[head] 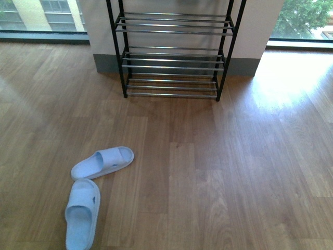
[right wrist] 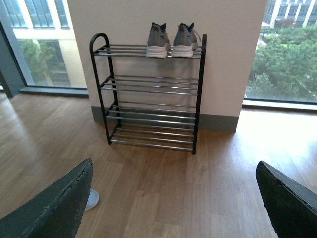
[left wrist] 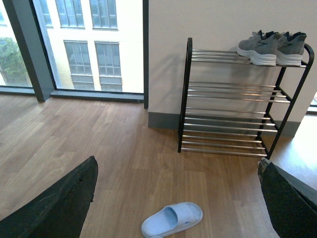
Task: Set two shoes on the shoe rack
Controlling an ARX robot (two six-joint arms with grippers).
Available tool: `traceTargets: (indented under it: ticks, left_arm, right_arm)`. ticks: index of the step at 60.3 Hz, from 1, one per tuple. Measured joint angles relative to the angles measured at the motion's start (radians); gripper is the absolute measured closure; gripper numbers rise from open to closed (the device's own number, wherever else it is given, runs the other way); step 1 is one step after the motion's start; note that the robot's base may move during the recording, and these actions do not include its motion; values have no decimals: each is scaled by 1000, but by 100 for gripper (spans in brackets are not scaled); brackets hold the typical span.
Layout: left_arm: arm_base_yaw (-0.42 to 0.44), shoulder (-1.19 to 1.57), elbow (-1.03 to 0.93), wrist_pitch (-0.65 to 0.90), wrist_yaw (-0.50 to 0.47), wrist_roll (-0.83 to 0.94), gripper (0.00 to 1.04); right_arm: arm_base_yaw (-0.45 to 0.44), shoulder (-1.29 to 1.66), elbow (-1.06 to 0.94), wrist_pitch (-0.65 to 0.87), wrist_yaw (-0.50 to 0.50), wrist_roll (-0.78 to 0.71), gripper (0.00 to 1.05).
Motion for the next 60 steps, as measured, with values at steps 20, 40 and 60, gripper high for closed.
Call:
traceTargets:
  ticks: [20,40,60]
  left_arm:
    - [0,0,0,0,0,0,9]
    - [0,0,0,0,-3,0,9]
    - [0,0,0,0,0,0,9]
  right_arm:
    - [0,0,0,0,0,0,9]
    - [0,-1,0,-2,-3,-1,9]
    - [0,0,0,-2,-3,-1,9]
